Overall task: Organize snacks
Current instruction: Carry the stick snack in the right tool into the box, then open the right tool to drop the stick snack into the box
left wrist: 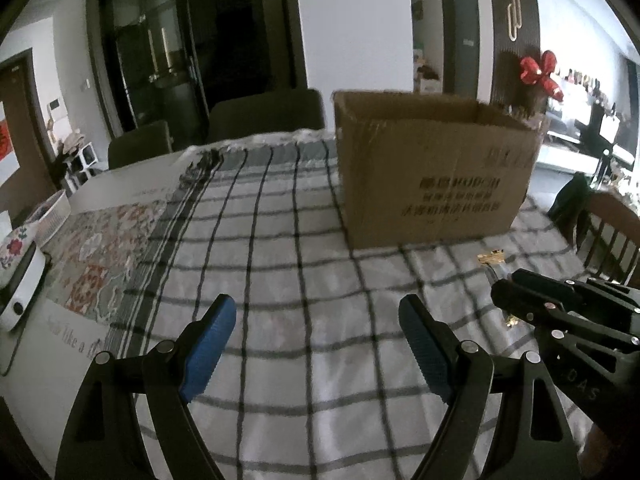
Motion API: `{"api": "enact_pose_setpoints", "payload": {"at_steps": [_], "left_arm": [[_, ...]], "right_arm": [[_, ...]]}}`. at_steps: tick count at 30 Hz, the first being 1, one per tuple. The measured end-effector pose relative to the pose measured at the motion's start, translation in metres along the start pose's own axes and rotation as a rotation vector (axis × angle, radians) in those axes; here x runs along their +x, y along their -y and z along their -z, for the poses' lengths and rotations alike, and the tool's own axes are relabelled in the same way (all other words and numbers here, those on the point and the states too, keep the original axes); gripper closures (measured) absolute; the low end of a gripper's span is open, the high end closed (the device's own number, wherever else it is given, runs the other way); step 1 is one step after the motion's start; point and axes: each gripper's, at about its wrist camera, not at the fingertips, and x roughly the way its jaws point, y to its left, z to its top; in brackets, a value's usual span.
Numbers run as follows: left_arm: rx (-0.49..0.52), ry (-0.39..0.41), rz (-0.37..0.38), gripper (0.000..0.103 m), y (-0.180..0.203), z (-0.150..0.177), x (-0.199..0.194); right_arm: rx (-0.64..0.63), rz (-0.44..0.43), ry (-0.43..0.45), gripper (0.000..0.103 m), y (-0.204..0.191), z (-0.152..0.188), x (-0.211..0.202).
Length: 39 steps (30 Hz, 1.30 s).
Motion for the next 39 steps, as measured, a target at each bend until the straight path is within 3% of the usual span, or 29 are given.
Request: {"api": "enact_pose_setpoints", "payload": {"at_steps": [9, 24, 39], "left_arm": [[0.026, 0.086, 0.012, 0.017, 0.009, -0.035, -0.011], [-0.001, 0.196, 0.040, 0.013, 0.016, -0.106, 0.002], [-0.016, 0.223, 0.034, 0.009, 0.022, -0.148, 0.029]], "right_arm": [[0.014, 0.011, 0.109, 0.083, 0.010, -0.030, -0.025], [0.001, 0.052, 0.251, 0.083, 0.031, -0.100, -0.033], [-0.033, 0.119, 0.282, 0.083, 0.049, -0.154, -0.009]]}}
